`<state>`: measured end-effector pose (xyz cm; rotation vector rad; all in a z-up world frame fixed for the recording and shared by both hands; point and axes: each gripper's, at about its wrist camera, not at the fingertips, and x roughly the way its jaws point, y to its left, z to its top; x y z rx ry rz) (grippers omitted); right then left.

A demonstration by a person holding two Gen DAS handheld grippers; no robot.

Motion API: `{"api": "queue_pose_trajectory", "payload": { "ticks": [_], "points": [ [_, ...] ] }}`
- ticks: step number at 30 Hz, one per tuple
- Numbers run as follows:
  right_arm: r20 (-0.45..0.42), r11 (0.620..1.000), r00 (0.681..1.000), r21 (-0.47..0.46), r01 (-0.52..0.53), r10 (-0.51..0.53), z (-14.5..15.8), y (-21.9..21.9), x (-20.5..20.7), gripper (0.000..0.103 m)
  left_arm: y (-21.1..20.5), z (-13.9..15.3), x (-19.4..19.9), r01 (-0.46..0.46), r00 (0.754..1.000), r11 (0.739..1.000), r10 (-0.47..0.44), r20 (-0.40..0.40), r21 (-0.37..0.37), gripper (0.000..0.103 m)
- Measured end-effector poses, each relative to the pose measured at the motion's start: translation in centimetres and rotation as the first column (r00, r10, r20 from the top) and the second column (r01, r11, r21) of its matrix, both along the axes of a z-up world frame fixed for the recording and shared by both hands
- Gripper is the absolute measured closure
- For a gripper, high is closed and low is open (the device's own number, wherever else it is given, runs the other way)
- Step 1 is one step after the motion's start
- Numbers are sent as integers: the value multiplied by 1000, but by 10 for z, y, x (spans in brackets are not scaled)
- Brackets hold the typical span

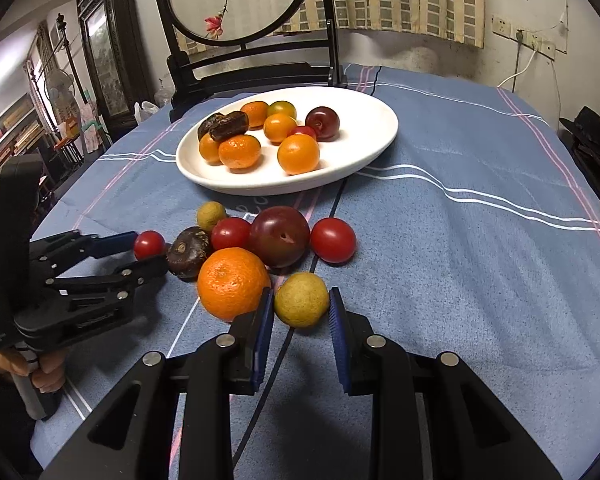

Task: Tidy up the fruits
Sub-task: 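Grasp a yellow-green citrus with the right tool while the left tool grasps a red tomato, then lower the citrus and tomato onto the white plate and open both tools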

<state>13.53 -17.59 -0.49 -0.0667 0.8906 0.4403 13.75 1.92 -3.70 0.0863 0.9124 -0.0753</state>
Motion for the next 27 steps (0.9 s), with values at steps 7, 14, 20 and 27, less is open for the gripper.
{"api": "queue_pose_trajectory", "payload": {
  "ticks": [7, 14, 20, 27],
  "points": [
    [17, 1000, 1000, 19, 12, -12, 1, -2, 0, 75, -2, 2, -3, 22, 1000, 999, -22, -7, -26, 74],
    [34, 998, 999, 39, 41, -42, 5, -6, 1, 75, -9, 37, -19, 46, 996, 998, -42, 77, -48, 74],
    [80, 993, 996, 117, 18, -28, 36, -1, 3, 75, -24, 73, -6, 93, 987, 995, -89, 132, -22, 74],
    [150, 998, 988, 61, -31, 21, 65, 21, 37, 75, -21, 92, 54, 35, 993, 995, -24, 115, -93, 74]
  ]
}}
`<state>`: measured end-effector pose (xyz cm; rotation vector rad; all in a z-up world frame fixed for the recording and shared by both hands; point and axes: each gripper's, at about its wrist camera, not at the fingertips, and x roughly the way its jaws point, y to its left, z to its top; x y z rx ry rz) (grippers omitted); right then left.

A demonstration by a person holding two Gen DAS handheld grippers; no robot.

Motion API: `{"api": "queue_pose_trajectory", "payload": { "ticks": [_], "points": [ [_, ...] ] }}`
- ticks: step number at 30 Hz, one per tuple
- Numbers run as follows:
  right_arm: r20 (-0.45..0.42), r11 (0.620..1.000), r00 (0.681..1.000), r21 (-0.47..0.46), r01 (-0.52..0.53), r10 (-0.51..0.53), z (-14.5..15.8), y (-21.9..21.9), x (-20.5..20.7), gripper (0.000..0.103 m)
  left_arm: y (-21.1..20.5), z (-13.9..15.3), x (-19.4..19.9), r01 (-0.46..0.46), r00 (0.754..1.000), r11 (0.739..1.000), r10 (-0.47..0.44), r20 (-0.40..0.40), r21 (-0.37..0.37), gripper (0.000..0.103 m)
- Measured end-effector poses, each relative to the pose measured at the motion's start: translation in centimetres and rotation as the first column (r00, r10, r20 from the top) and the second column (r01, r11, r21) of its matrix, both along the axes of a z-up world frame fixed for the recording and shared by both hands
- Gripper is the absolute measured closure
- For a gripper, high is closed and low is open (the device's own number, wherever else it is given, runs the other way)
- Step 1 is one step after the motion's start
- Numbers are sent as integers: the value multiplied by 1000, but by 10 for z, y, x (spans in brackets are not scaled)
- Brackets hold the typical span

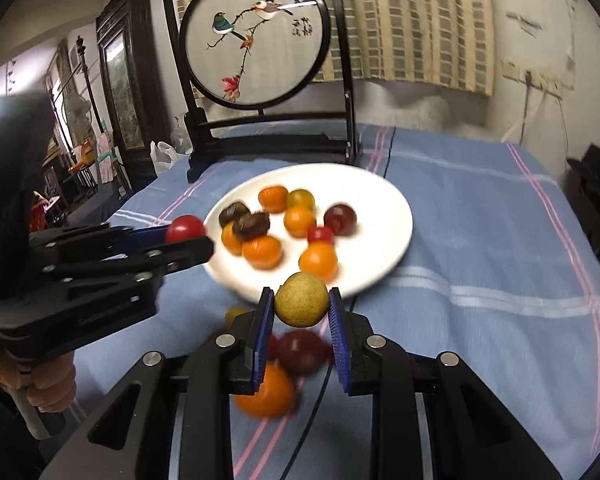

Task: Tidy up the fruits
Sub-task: 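Lower the citrus and tomato onto the white plate and open both tools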

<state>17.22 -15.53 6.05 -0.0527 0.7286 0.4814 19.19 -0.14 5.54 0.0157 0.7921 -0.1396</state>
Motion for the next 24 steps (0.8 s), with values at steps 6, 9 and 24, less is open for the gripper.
{"api": "queue_pose_trajectory", "payload": {
  "ticks": [6, 9, 24],
  "points": [
    [-10, 1000, 1000, -14, 3, -3, -6, 12, 47, 75, 4, -9, 56, -48, 998, 999, 49, -42, 8, 74],
    [-19, 1000, 1000, -24, 11, -11, -13, 15, 68, 75, 4, -15, 77, -61, 996, 998, 62, -59, 19, 74],
    [-114, 997, 992, -47, 58, -63, -50, 10, 119, 63, -8, -44, 119, -60, 989, 997, 67, -133, 49, 60]
  ]
}}
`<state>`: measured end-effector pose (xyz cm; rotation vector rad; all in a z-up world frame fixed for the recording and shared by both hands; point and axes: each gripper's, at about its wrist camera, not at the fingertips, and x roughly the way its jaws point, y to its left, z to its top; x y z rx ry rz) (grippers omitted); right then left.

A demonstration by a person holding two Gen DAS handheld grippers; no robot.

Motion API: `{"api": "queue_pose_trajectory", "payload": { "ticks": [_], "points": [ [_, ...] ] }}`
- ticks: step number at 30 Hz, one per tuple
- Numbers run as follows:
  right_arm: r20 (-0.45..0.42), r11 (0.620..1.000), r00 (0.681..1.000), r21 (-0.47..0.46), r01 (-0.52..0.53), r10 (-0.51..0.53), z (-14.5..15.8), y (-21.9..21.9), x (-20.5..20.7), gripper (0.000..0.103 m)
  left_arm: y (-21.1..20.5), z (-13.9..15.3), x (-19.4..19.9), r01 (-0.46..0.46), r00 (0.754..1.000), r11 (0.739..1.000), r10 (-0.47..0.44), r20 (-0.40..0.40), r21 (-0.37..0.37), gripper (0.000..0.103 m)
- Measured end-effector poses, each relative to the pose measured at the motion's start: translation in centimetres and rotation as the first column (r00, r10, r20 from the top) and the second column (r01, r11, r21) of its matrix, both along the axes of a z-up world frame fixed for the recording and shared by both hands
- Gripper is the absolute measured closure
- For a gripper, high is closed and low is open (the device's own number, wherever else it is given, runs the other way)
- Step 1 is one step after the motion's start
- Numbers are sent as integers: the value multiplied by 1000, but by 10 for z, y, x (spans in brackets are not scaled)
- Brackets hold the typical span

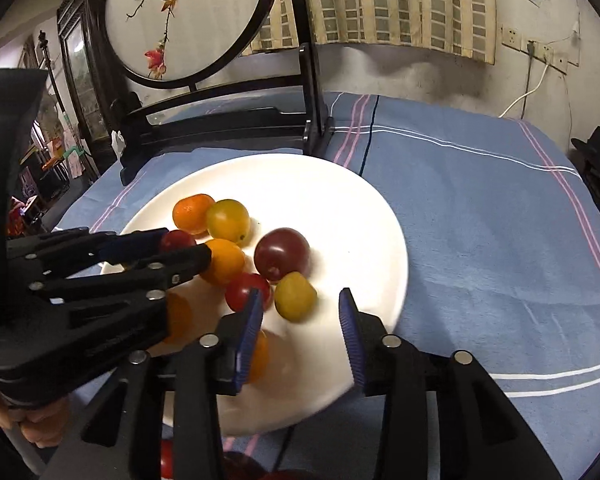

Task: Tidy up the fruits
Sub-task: 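Lower the citrus and tomato onto the white plate and open both tools, then grasp a tangerine with the right tool while the left tool grasps a mangosteen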

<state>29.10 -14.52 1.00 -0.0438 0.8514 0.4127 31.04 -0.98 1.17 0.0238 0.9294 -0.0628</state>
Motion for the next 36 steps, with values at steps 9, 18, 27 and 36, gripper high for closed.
{"api": "queue_pose_trajectory", "payload": {
  "ticks": [9, 18, 27, 36],
  "points": [
    [41, 1000, 999, -12, 7, -6, 15, -21, -42, 54, 20, 21, -46, -77, 995, 994, 82, 59, -80, 40],
    [50, 997, 997, -40, -61, 63, 18, -19, -109, 46, 27, 3, -114, -106, 993, 992, 109, 38, -72, 35],
    [34, 984, 988, -99, -149, 153, 5, 4, -164, 41, 49, -17, -147, -147, 987, 986, 151, 46, -75, 30],
    [-29, 974, 986, -154, -169, 167, -23, 33, -159, 41, 61, -22, -147, -153, 987, 986, 156, 36, -73, 29]
  ]
}}
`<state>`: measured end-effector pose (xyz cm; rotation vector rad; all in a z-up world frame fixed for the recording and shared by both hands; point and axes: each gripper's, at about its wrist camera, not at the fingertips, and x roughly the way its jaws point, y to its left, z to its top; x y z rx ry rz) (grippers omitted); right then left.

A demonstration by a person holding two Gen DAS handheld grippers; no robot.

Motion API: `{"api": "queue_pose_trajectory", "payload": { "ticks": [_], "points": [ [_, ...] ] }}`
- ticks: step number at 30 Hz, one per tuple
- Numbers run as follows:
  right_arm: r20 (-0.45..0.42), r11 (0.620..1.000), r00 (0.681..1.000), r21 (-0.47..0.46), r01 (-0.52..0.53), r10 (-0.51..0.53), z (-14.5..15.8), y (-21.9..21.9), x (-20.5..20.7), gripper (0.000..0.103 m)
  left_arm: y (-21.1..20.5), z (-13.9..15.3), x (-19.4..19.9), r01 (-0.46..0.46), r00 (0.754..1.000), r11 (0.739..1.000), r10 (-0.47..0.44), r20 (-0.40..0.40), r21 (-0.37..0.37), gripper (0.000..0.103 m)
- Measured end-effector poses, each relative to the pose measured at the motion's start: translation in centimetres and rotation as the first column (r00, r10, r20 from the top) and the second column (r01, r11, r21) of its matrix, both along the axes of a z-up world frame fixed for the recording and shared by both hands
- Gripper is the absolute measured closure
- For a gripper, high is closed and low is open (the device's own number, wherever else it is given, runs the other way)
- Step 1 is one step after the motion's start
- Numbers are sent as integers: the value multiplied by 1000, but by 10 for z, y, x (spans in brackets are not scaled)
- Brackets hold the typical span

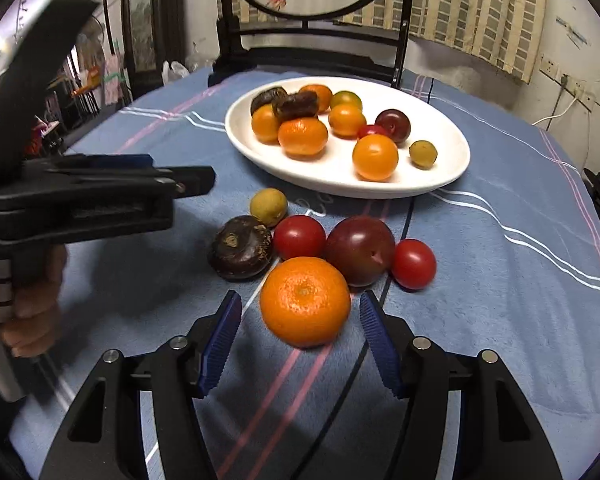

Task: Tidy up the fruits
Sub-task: 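Grasp a tangerine with the right tool while the left tool grasps a mangosteen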

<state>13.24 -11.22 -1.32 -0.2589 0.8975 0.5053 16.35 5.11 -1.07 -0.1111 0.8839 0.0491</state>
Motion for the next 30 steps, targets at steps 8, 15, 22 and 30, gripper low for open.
{"api": "queue_pose_trajectory", "payload": {
  "ticks": [8, 15, 22, 30],
  "points": [
    [-26, 997, 998, 45, 58, -57, -10, -7, 7, 57, -7, -7, 2, 49, 998, 997, -52, -45, -53, 27],
    [6, 981, 988, 122, 151, -153, 11, -47, 6, 57, -18, -6, -1, 86, 995, 996, -87, -39, -31, 26],
    [-1, 961, 975, 170, 218, -221, 14, -76, 17, 57, -40, -11, -7, 159, 987, 987, -158, -30, 18, 26],
    [4, 966, 982, 179, 187, -191, 16, -69, 14, 57, -58, -23, -5, 228, 972, 974, -227, -63, 6, 32]
  ]
}}
